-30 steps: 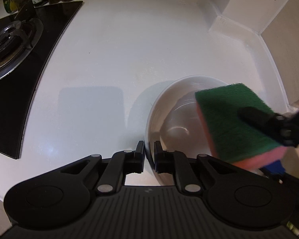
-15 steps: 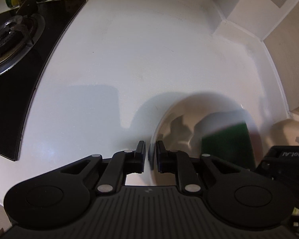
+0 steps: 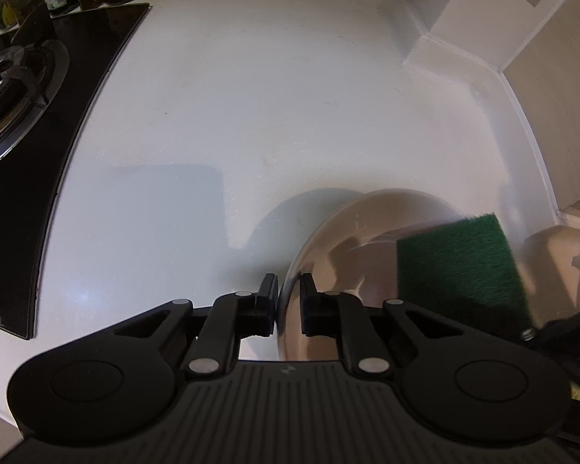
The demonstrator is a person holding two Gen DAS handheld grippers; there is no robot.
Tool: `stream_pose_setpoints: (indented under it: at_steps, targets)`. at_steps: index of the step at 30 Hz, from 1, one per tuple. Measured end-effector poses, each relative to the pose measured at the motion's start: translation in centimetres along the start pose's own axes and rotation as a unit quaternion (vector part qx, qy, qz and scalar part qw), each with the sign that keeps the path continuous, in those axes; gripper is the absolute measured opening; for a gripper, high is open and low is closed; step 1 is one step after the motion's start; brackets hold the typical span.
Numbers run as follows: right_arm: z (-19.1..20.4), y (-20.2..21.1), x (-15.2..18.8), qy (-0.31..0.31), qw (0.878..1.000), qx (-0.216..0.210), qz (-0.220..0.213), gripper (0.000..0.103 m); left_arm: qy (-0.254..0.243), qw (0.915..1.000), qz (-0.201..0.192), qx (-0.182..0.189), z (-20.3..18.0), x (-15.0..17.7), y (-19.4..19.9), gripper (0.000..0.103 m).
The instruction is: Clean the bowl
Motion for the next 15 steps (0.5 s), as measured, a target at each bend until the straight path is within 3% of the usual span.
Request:
stream_pose_setpoints:
  at_steps: [4,7,9,13,15]
  targets:
    - [1.1,-1.2,0.0,0.029,0.999,-0.024,0.026,0.029,0.000,0.9999,-0.011,-0.001,0.0,0.2,0.0,0.012]
    - [-0.3,-0.7,-0.6,-0.036,0.996,-0.076,0.028,0.030,-0.001,0.9998,-0.019,-0.003,-0.4,0.5,-0.1,0.014]
    - [-2.7,-0.3,-1.4,-0.105,0.988,-0.115,0.014,0.030,-0.001,0.9998,-0.021,-0.003,-0.6,0.7,-0.1,0.016]
    - [-5.8,-0.3,-1.7,-0.253,0.951,-0.176,-0.036,0.030,-0.001,0.9998,-0.019,-0.004,-0.6,0.4,0.2,0.018]
    - [-7.2,0.0,-0.1,-0.335,0.916,-0.202,-0.085,0.030,-0.004,0.9998,-0.020,-0.007,-0.4,0.3,0.3,0.018]
Point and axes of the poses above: each gripper's, at about its wrist camera, not at the fingertips, and y roughly against the way its jaws point, z to its left, x to its underside, the point moved 1 cm from there along -y, roughly the way its jaws point, and after that the axes turned 6 degrees about -x, right-handed, at the moved point
